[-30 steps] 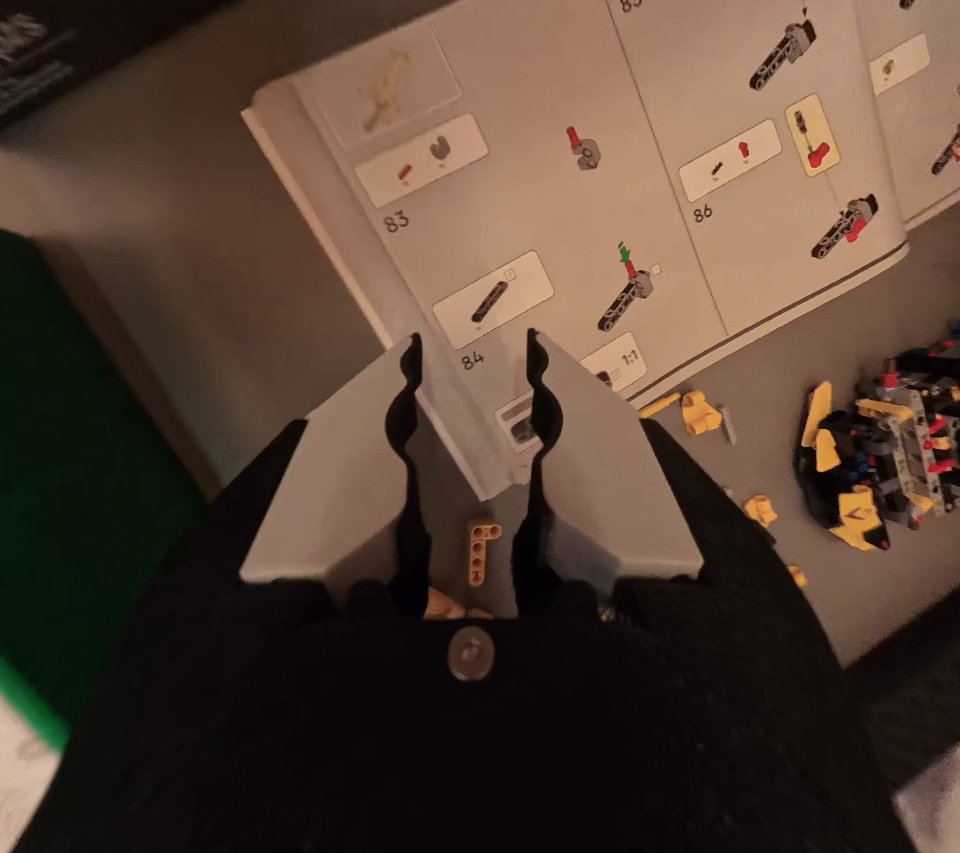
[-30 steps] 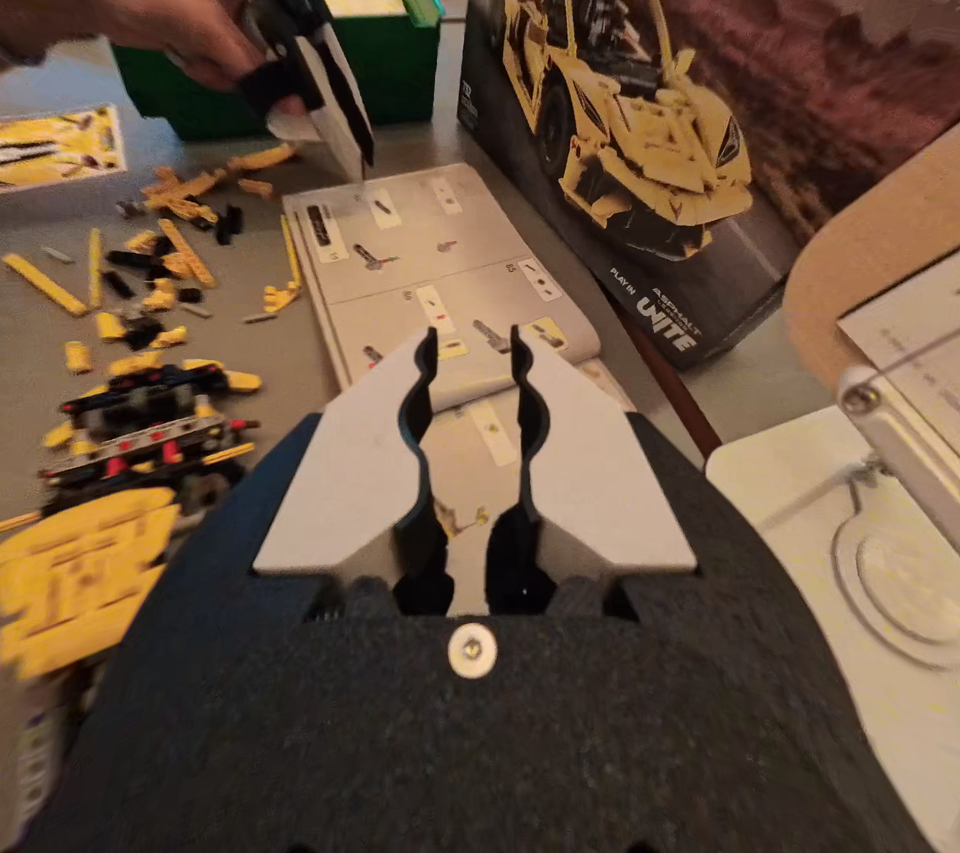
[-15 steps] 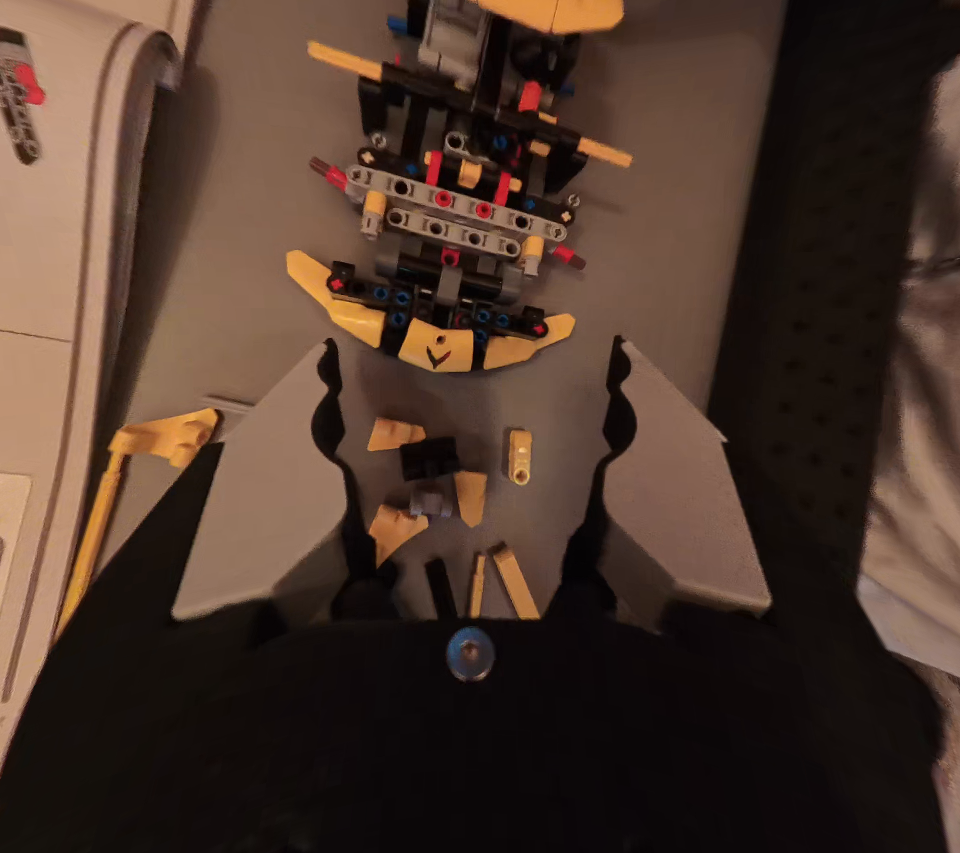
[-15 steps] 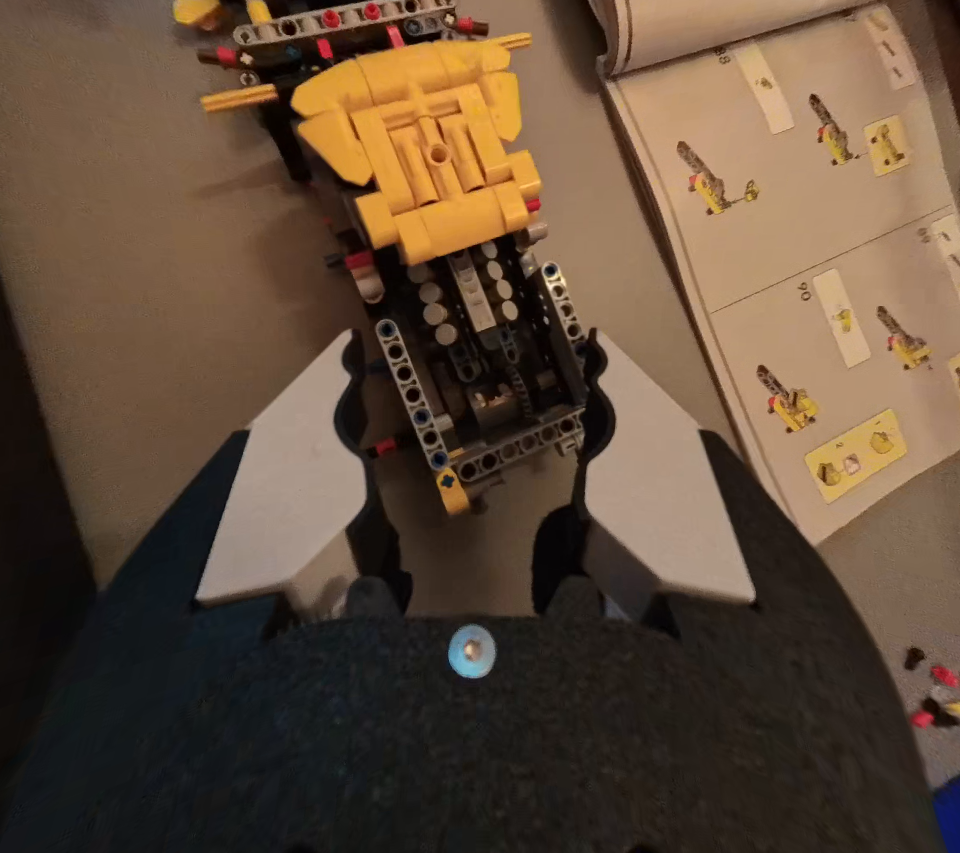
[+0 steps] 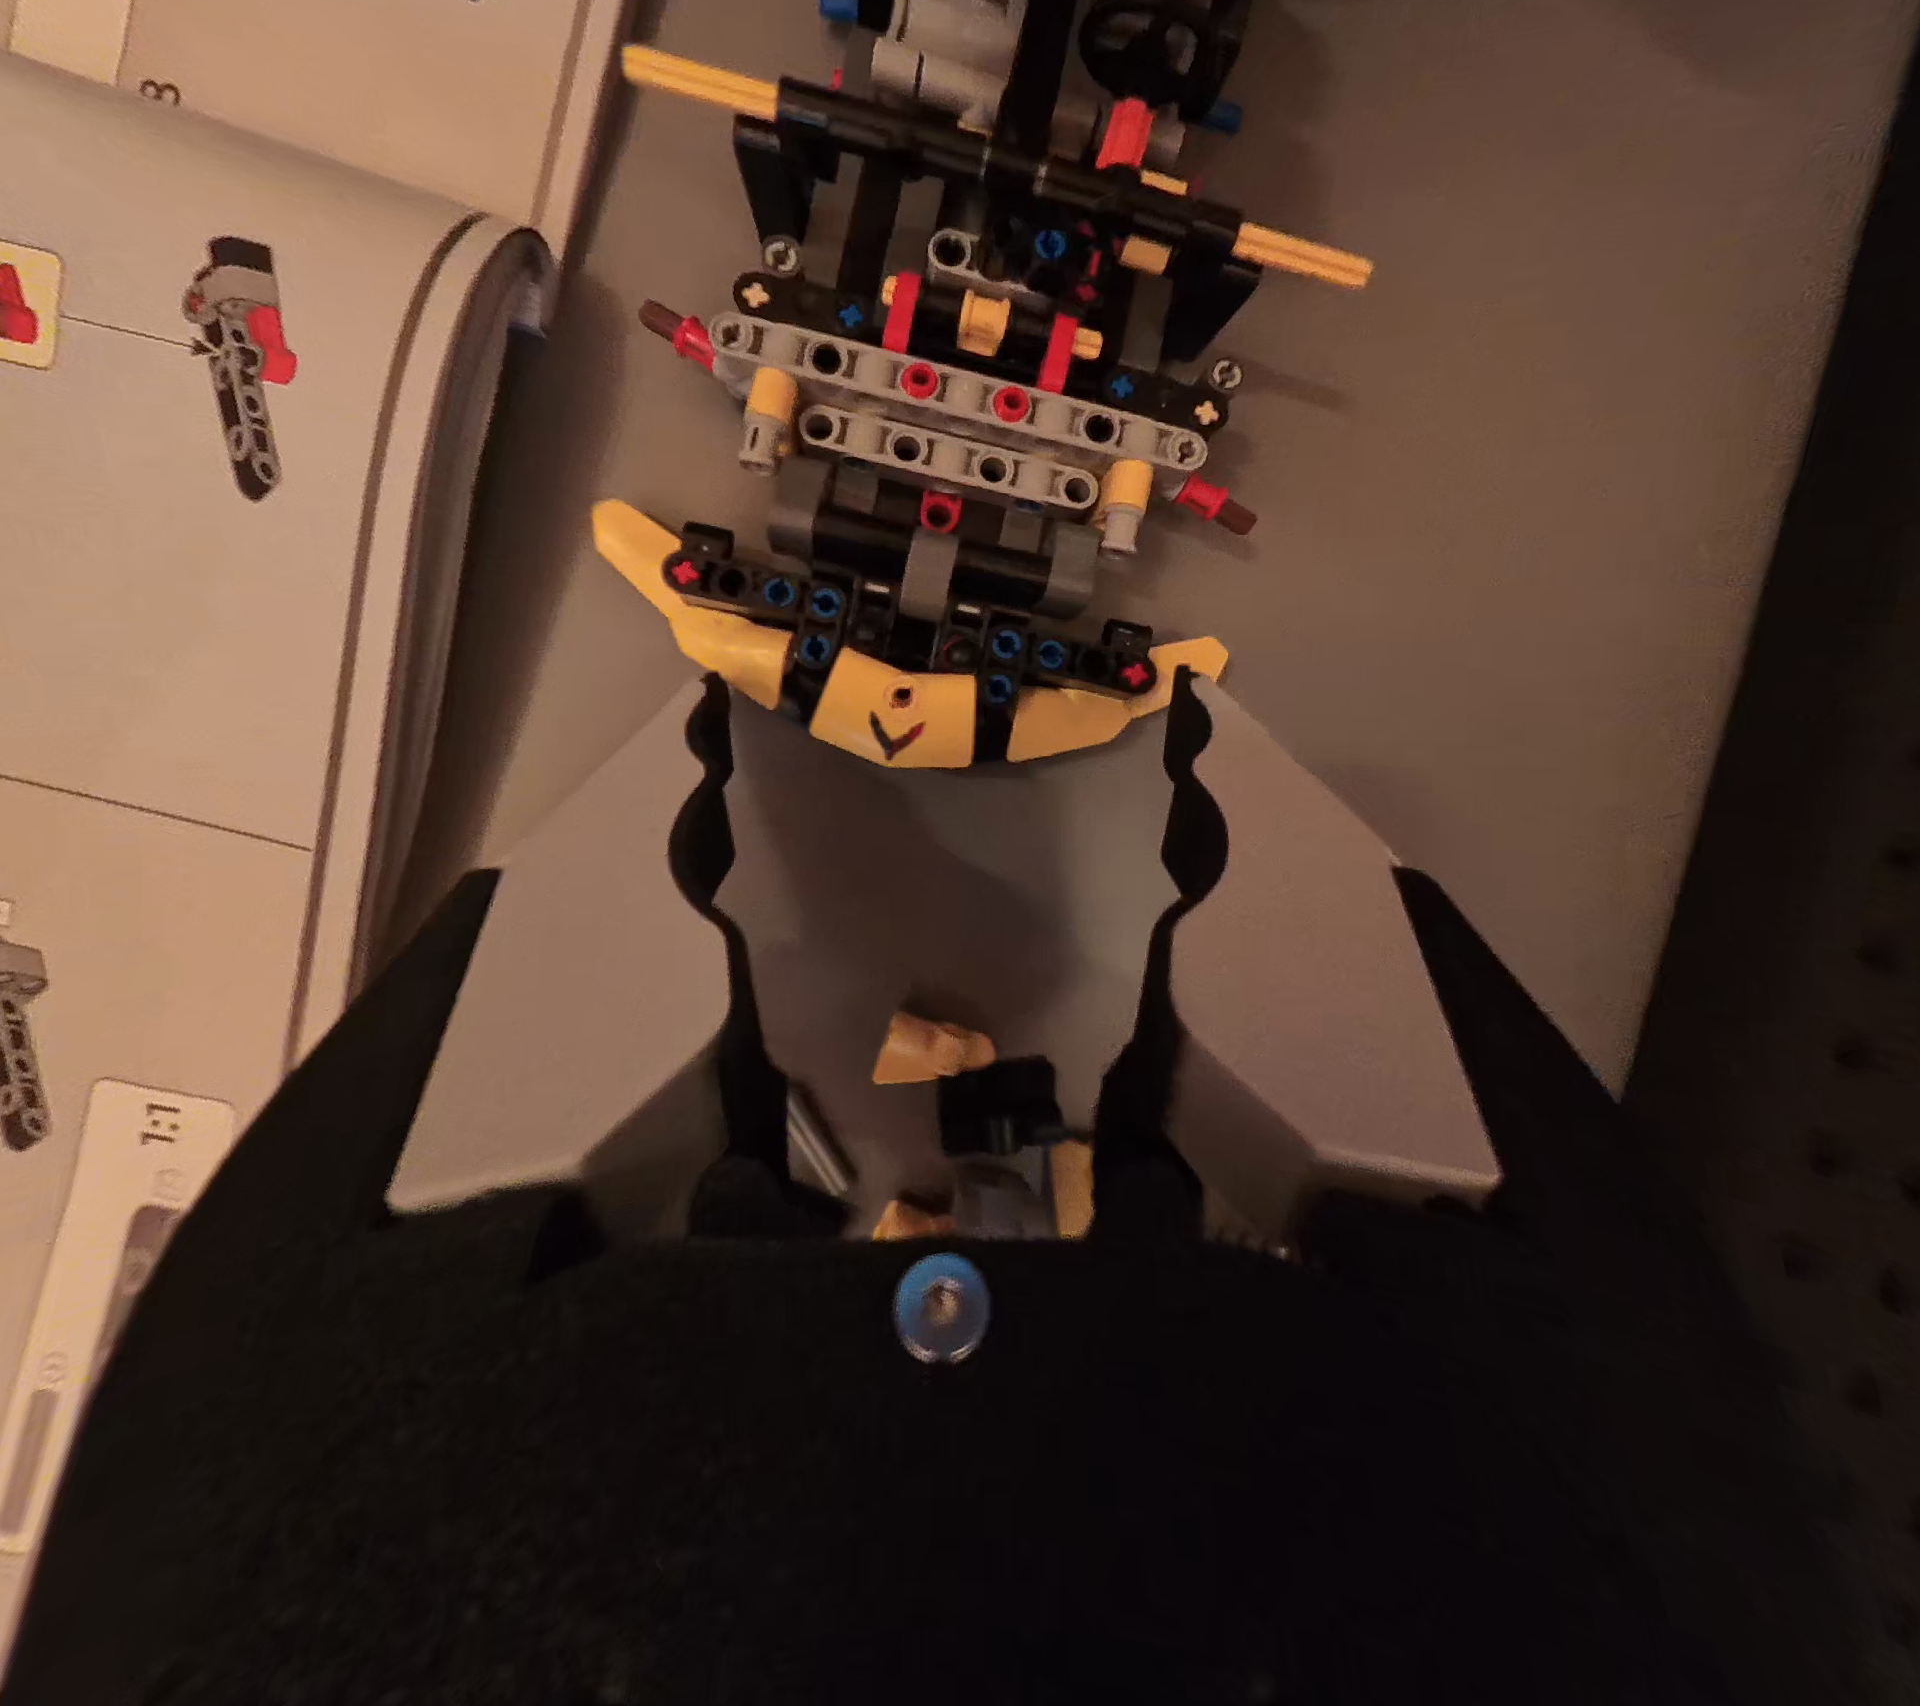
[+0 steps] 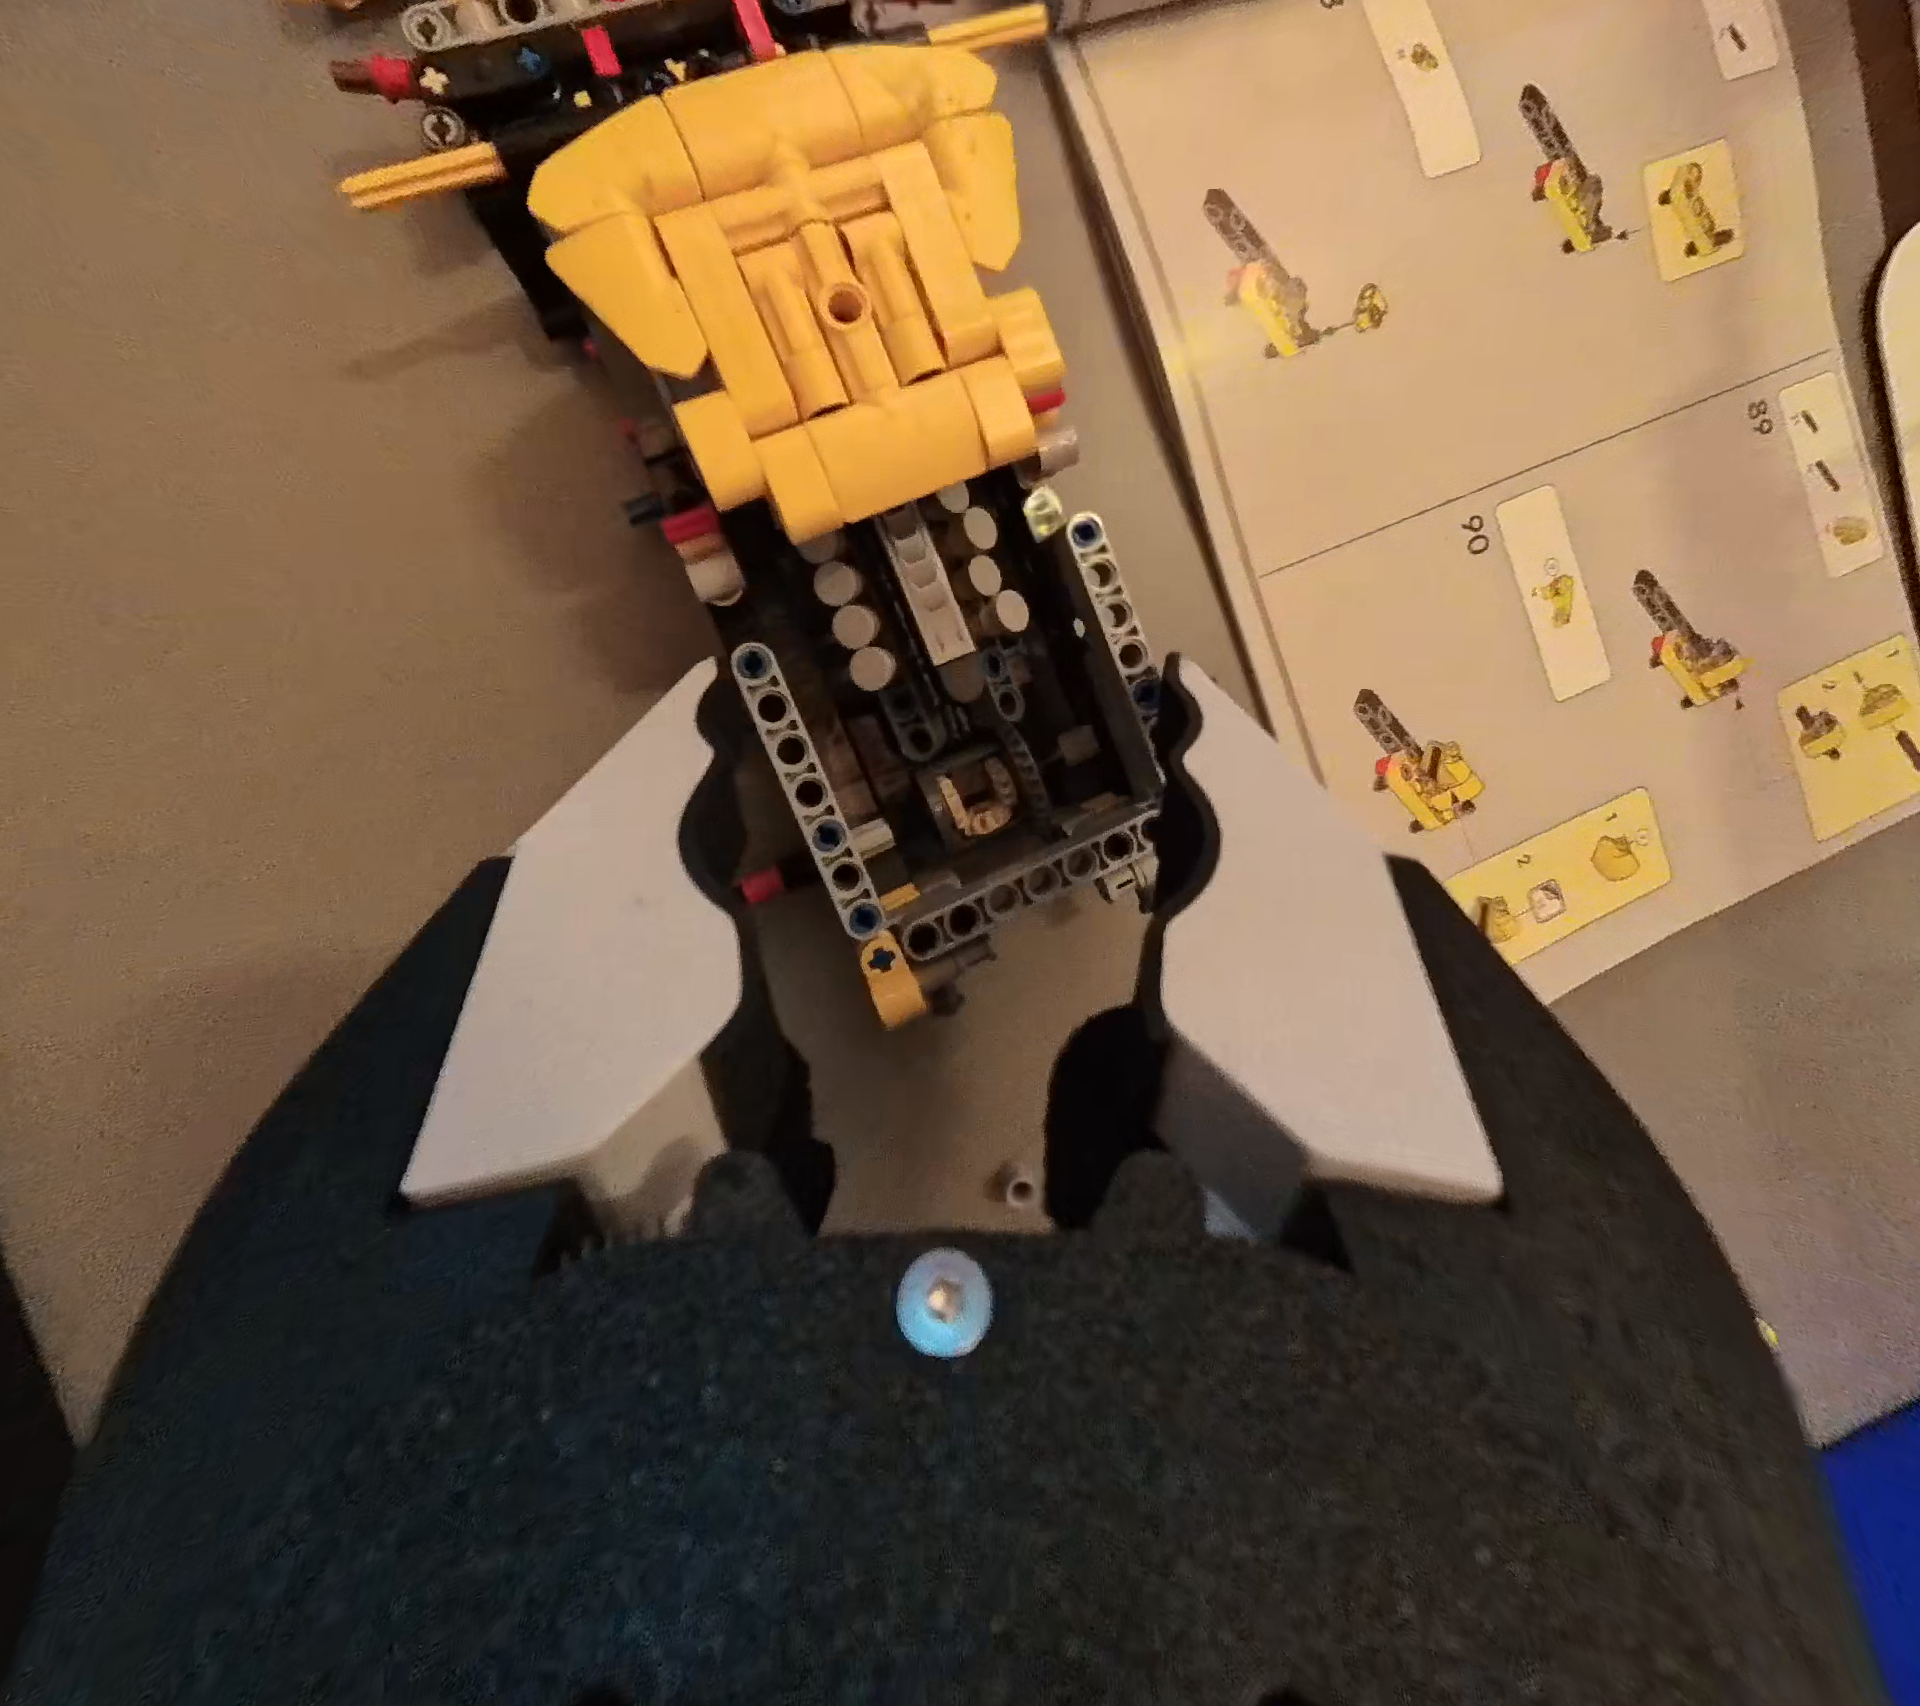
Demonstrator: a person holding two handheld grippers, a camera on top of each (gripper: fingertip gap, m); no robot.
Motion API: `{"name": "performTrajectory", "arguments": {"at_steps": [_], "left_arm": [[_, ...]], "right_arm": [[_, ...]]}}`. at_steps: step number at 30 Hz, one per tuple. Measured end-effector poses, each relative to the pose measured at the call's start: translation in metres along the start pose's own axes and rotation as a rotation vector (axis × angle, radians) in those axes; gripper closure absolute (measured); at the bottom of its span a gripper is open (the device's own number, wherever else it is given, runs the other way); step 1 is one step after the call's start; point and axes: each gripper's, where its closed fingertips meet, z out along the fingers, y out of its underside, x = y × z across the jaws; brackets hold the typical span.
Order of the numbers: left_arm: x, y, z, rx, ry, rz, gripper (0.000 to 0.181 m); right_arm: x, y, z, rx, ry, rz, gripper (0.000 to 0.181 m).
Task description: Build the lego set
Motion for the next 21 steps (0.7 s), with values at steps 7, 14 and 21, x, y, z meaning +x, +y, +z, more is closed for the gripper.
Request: {"name": "performTrajectory", "arguments": {"at_steps": [7,14,21], "left_arm": [[-0.003,0.001,-0.003,0.031,0.005,-0.052,0.100],[-0.013,0.022,-0.092,0.493,-0.185,-0.428,0.108],[-0.043,0.070,-0.152,0.599,-0.646,-0.446,0.111]], "right_arm": [[-0.002,-0.005,-0.004,0.049,0.006,0.017,0.102],[-0.022,-0.049,-0.075,0.491,0.108,0.300,0.104],[-0.056,-0.099,-0.057,0.774,0.166,0.449,0.114]]}}
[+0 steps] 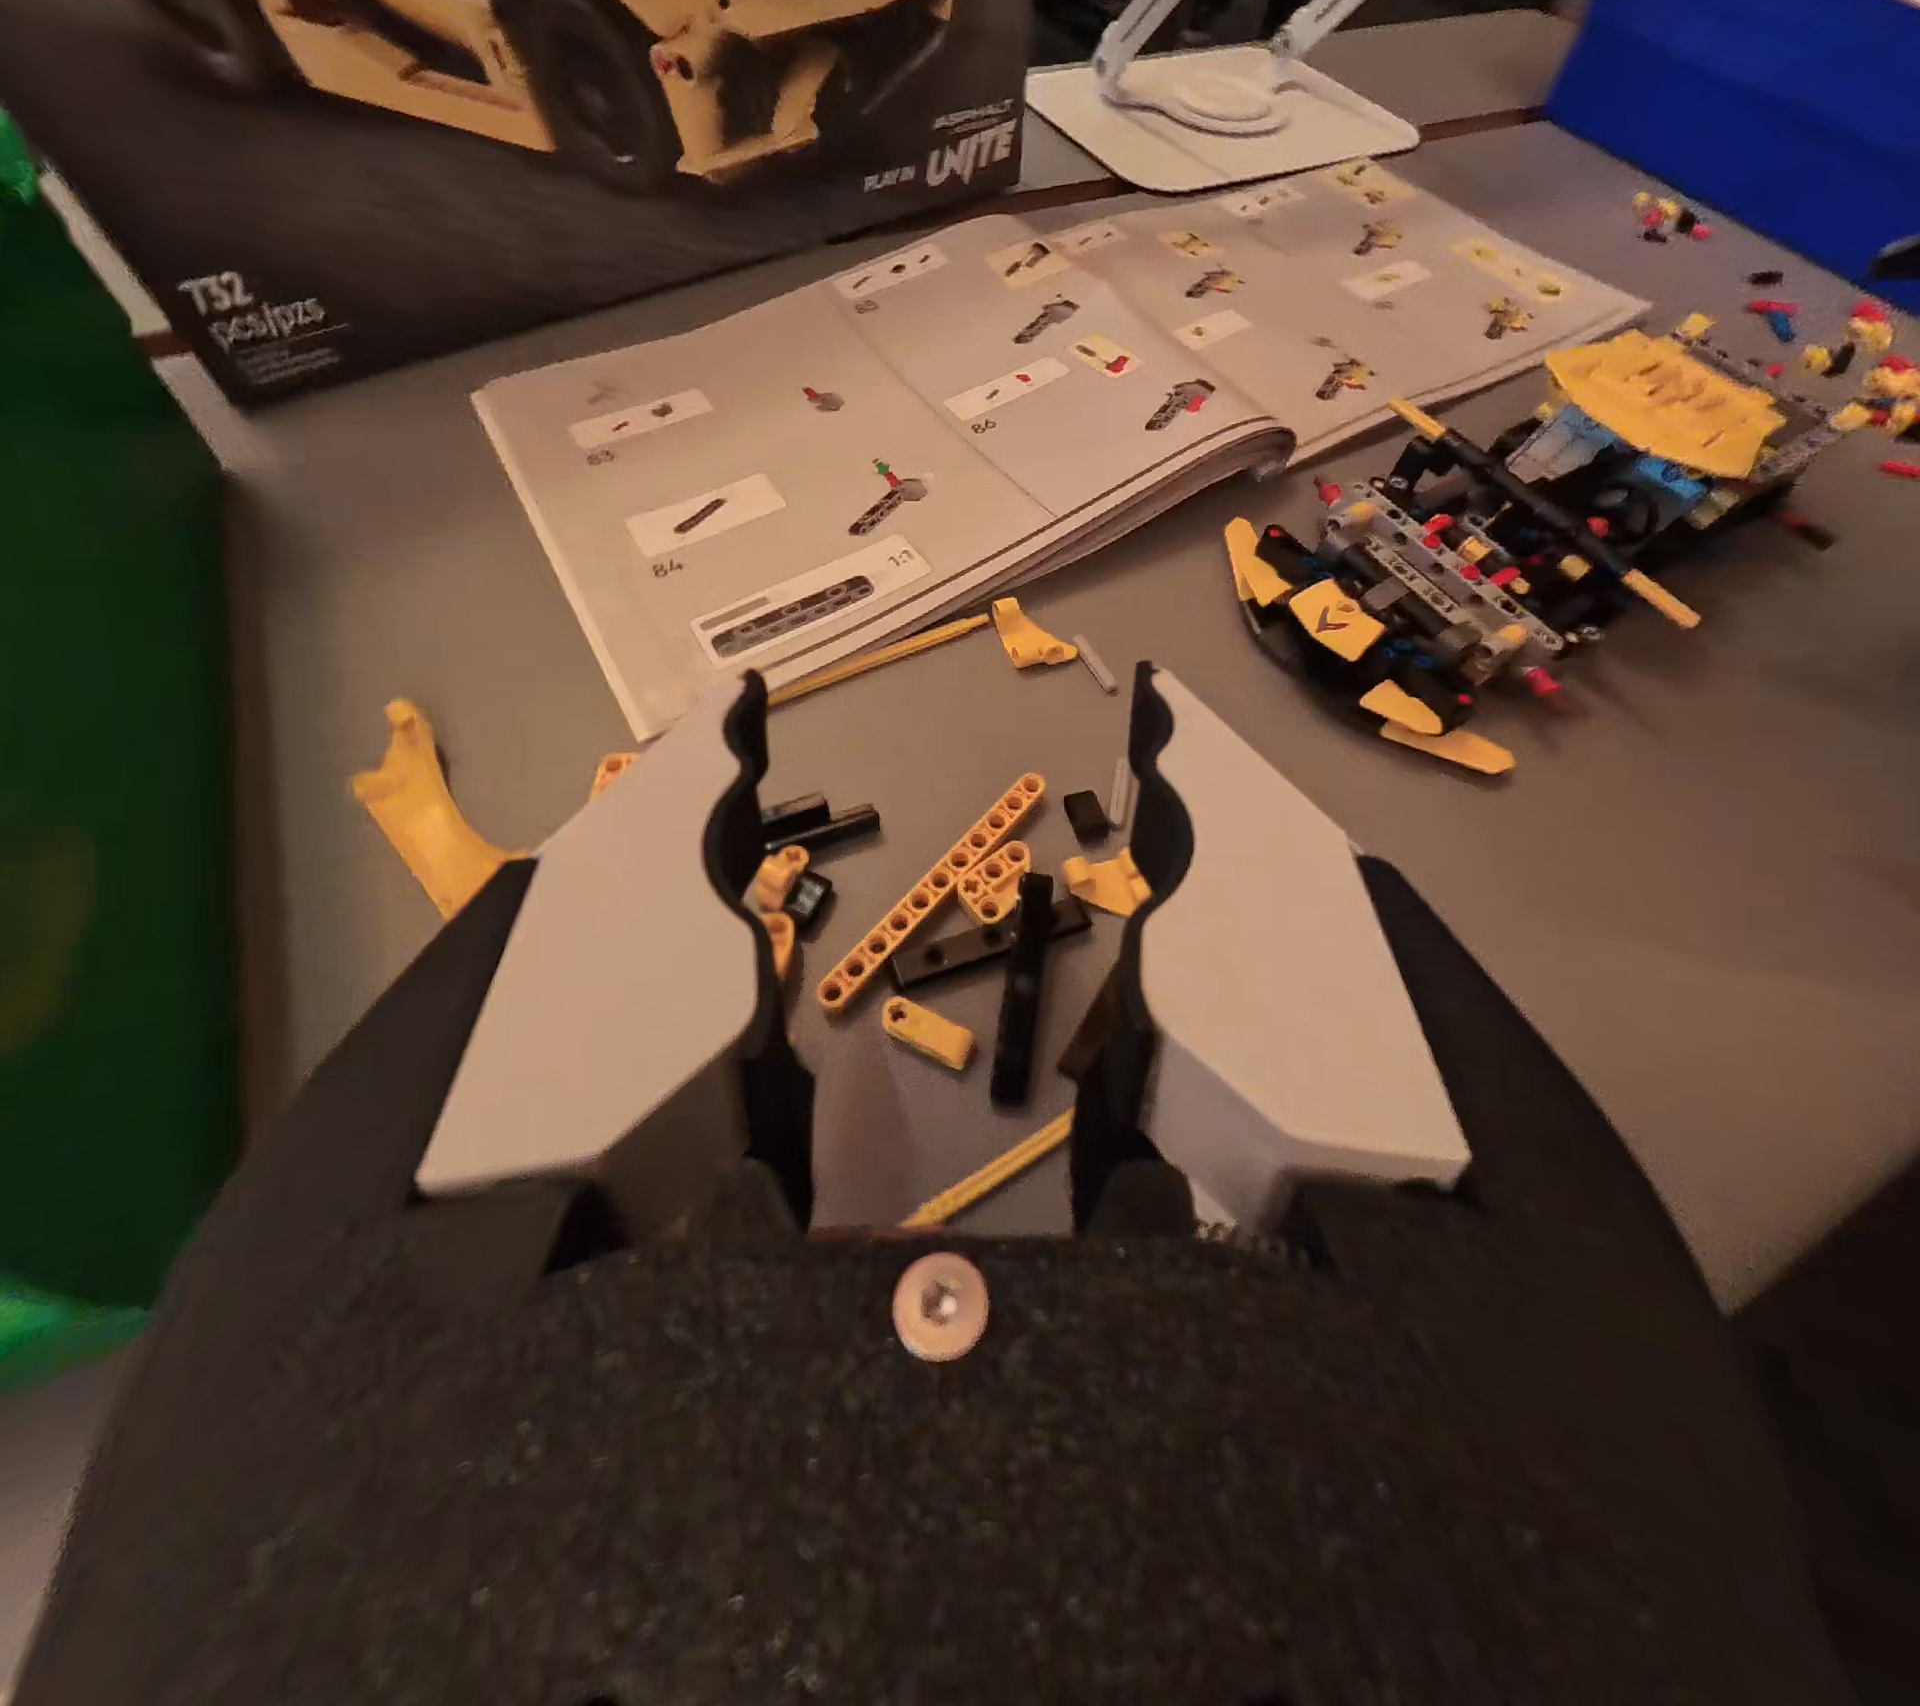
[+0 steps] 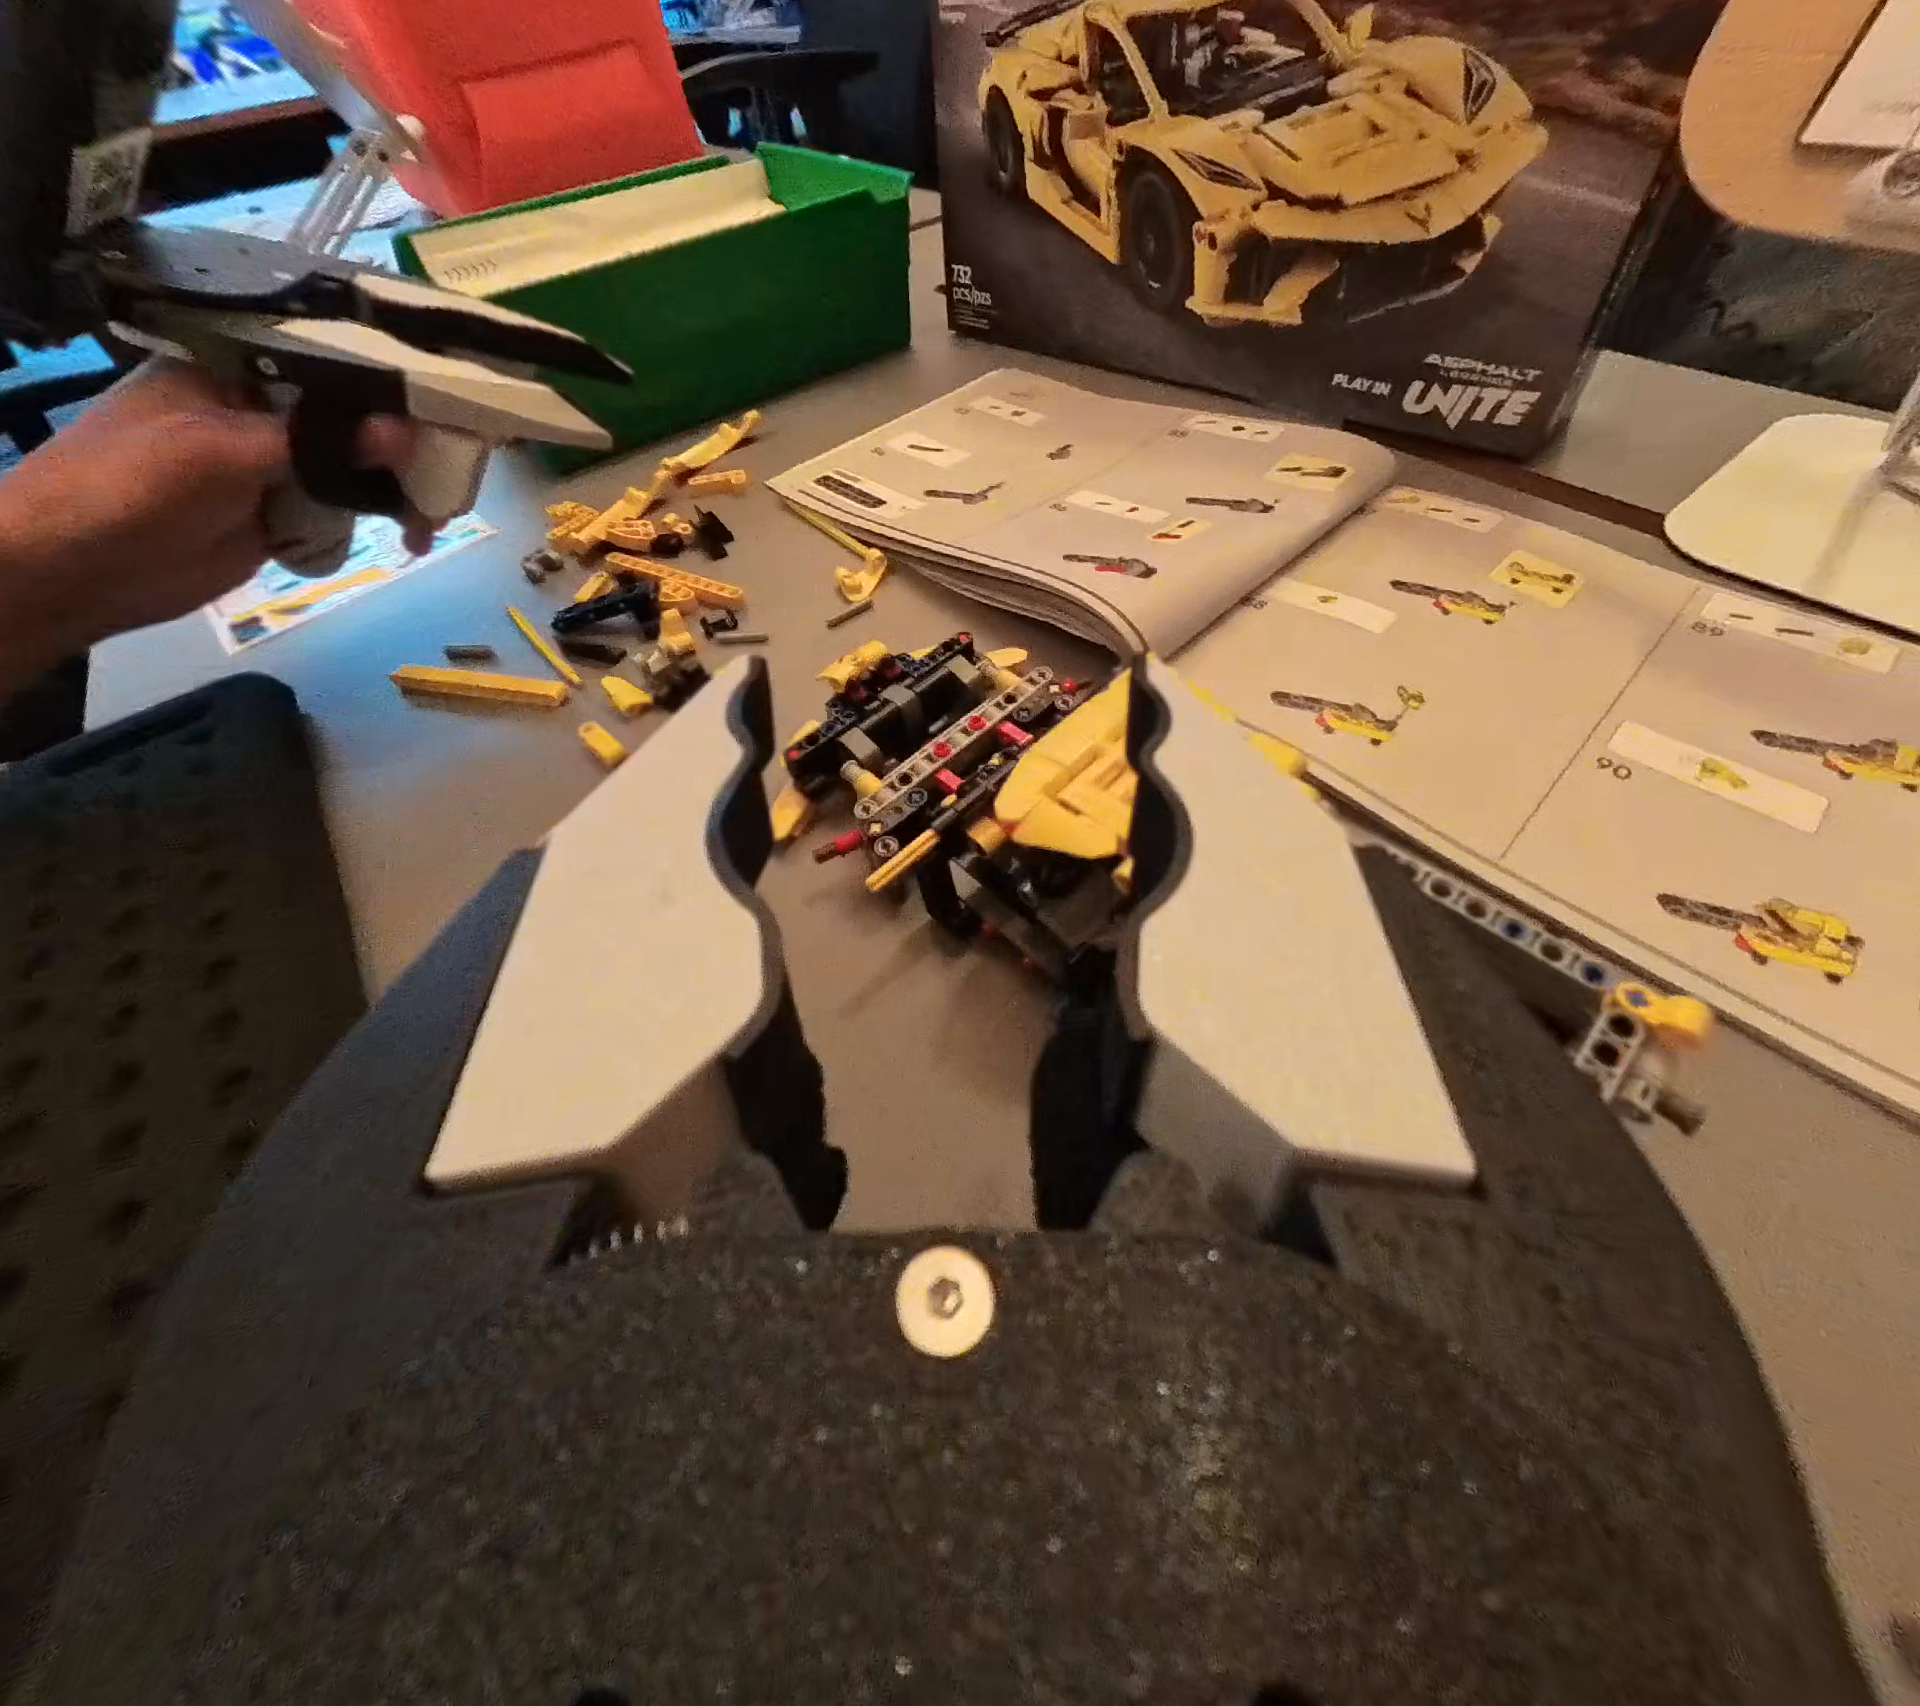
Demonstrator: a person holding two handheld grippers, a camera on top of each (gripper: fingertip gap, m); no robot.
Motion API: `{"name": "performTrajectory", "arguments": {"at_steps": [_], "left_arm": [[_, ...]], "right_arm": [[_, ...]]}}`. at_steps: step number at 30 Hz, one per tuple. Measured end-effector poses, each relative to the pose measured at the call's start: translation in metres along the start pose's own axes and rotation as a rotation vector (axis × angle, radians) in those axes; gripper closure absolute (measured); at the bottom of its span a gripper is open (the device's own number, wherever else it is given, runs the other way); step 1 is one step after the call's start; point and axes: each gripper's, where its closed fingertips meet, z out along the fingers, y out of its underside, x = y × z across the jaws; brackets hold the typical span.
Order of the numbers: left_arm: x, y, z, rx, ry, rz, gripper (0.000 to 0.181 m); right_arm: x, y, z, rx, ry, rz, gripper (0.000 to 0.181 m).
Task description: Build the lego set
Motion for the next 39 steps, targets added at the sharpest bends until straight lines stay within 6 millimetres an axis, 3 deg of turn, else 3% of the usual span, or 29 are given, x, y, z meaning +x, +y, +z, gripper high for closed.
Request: {"name": "performTrajectory", "arguments": {"at_steps": [5,7,11,13,18,21,24,30,33,36,39], "left_arm": [[0.009,0.017,-0.014,0.006,0.045,-0.132,0.121],[0.013,0.024,-0.023,-0.010,0.060,-0.110,0.122],[0.028,0.026,-0.034,0.016,0.069,-0.058,0.123],[0.041,0.023,-0.030,0.037,0.086,-0.061,0.123],[0.072,0.011,-0.007,0.033,0.130,-0.096,0.128],[0.084,0.004,0.016,-0.004,0.154,-0.065,0.130],[0.093,-0.005,0.044,-0.027,0.147,0.007,0.131],[0.117,-0.031,0.093,-0.015,0.201,0.101,0.131],[0.120,-0.032,0.101,-0.002,0.233,0.098,0.131],[0.115,-0.027,0.101,0.000,0.235,0.078,0.131],[0.105,-0.029,0.097,0.017,0.222,0.050,0.131]], "right_arm": [[-0.003,0.032,-0.015,-0.077,0.023,0.049,0.112],[0.008,0.046,-0.035,-0.136,0.105,0.006,0.113],[0.026,0.055,-0.078,-0.164,0.210,0.036,0.114],[0.037,0.061,-0.103,-0.183,0.284,0.043,0.118],[0.092,0.090,-0.186,-0.320,0.590,0.137,0.129],[0.119,0.102,-0.214,-0.396,0.702,0.124,0.132],[0.131,0.104,-0.207,-0.416,0.668,0.089,0.138],[0.136,0.115,-0.153,-0.554,0.420,-0.005,0.150],[0.140,0.121,-0.138,-0.590,0.339,-0.019,0.160],[0.147,0.134,-0.139,-0.658,0.325,-0.036,0.161],[0.145,0.136,-0.137,-0.643,0.303,-0.030,0.176]]}}
